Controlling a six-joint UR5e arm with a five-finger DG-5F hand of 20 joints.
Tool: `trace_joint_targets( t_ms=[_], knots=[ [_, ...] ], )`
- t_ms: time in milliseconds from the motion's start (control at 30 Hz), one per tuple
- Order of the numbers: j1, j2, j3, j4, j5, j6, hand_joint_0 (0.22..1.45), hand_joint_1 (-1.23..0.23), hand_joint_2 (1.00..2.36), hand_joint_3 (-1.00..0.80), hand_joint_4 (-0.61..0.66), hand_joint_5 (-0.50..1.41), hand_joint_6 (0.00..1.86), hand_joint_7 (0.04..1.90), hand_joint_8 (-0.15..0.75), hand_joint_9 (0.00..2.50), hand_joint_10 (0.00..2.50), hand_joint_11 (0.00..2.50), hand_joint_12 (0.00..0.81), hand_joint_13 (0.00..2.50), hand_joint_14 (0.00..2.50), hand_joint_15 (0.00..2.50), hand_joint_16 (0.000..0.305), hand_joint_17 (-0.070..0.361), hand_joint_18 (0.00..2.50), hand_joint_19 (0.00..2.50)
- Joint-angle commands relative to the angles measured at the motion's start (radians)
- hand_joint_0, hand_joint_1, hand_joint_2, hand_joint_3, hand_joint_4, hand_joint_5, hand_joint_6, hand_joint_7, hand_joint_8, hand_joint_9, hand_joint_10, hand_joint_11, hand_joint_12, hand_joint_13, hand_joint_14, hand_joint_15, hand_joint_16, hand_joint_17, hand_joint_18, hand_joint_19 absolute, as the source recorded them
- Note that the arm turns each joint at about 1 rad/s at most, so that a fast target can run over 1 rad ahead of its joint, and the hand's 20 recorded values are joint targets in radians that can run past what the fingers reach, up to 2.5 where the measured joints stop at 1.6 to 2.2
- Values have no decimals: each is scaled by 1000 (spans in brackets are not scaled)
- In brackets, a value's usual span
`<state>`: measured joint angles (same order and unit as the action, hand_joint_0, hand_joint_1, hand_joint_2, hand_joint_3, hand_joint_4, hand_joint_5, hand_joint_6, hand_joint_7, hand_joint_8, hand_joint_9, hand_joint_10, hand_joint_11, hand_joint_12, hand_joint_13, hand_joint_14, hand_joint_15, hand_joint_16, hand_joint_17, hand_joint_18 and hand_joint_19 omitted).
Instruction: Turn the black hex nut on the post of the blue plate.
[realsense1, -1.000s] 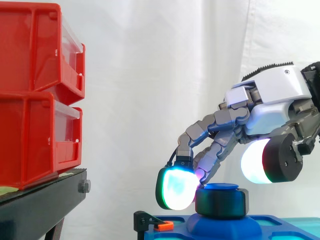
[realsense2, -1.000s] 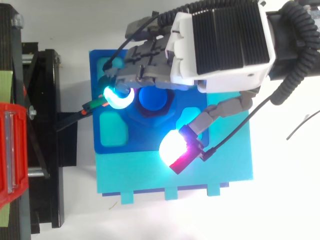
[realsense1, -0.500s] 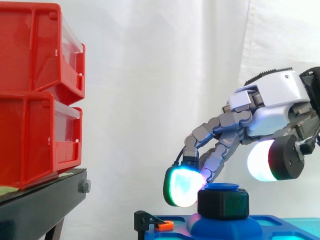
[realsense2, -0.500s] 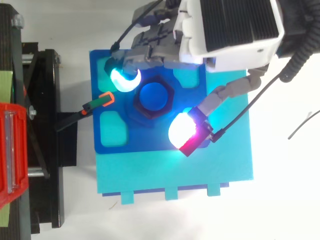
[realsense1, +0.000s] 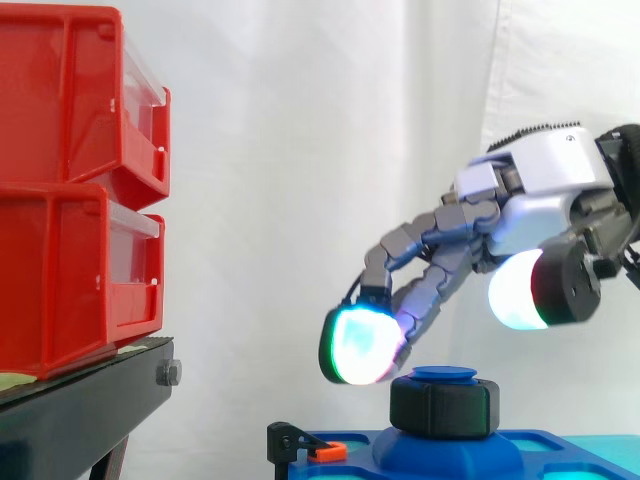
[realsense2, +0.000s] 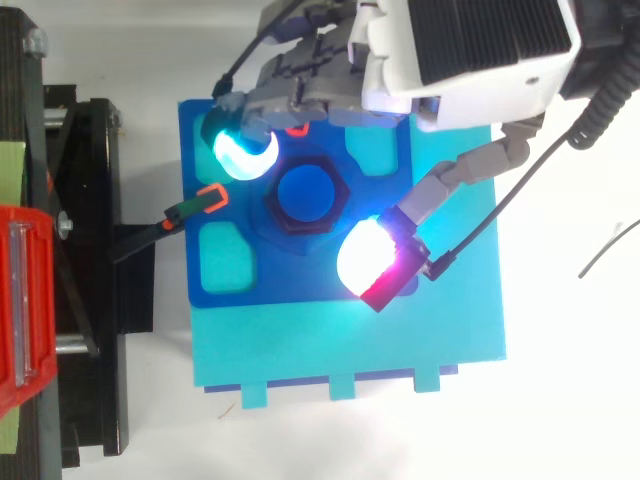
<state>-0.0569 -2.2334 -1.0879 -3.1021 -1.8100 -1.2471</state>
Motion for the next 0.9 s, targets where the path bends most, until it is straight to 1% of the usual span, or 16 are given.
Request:
trace_joint_targets(
  t_ms=[0, 33, 67, 133, 200, 233, 433, 467, 533, 567, 600, 700, 767, 867],
  knots=[
    [6, 0, 22, -3, 3, 14, 393, -533, 1000, -500, 374, -159, 503, 880, 399, 677, 0, 60, 482, 612, 4, 97, 65, 147, 492, 221],
    [6, 0, 23, -1, 3, 15, 399, -614, 1000, -500, 358, -166, 503, 878, 389, 666, 2, 53, 478, 609, 4, 94, 64, 144, 485, 227],
    [12, 0, 25, 5, 8, 18, 401, -632, 1000, -500, 349, -167, 503, 874, 385, 662, 0, 61, 476, 609, 4, 101, 64, 143, 482, 226],
    [14, 0, 25, 19, 14, 18, 420, -727, 1000, -500, 315, -179, 503, 879, 367, 645, 0, 60, 460, 597, 4, 100, 60, 136, 462, 231],
    [20, -2, 25, 42, 20, 21, 435, -774, 1000, -500, 300, -187, 503, 879, 350, 617, 0, 69, 447, 578, 4, 102, 59, 132, 449, 234],
    [23, -2, 25, 54, 24, 24, 450, -800, 1000, -500, 287, -191, 503, 872, 343, 610, 0, 62, 427, 560, 3, 84, 54, 122, 425, 207],
    [37, -2, 23, 56, 52, 32, 475, -875, 1000, -500, 239, -210, 502, 807, 324, 573, 0, 53, 381, 505, 2, 41, 45, 101, 351, 145],
    [42, -2, 25, 56, 67, 32, 476, -877, 1000, -500, 235, -212, 503, 802, 325, 572, 0, 54, 378, 502, 0, 47, 45, 100, 346, 140],
    [51, -3, 23, 60, 84, 32, 486, -908, 1000, -500, 223, -215, 502, 802, 311, 557, 2, 56, 373, 493, 0, 43, 43, 98, 332, 129],
    [51, -3, 23, 60, 84, 32, 486, -911, 1000, -500, 221, -215, 502, 801, 311, 553, 2, 49, 373, 492, 1, 46, 43, 98, 331, 136],
    [57, -15, 23, 60, 93, 31, 495, -914, 1000, -500, 217, -216, 503, 801, 305, 546, 2, 46, 371, 481, 2, 43, 43, 96, 317, 130],
    [60, -15, 23, 62, 95, 31, 506, -921, 1000, -500, 203, -220, 503, 801, 295, 520, 0, 49, 370, 458, 2, 48, 43, 97, 299, 145],
    [66, -15, 23, 57, 103, 29, 512, -919, 1000, -500, 199, -221, 502, 805, 291, 508, 0, 52, 369, 453, 1, 48, 43, 97, 294, 137],
    [74, -15, 11, 56, 116, 24, 502, -913, 1000, -500, 205, -222, 503, 809, 294, 504, 0, 48, 376, 451, 1, 51, 44, 99, 294, 141]
  ],
)
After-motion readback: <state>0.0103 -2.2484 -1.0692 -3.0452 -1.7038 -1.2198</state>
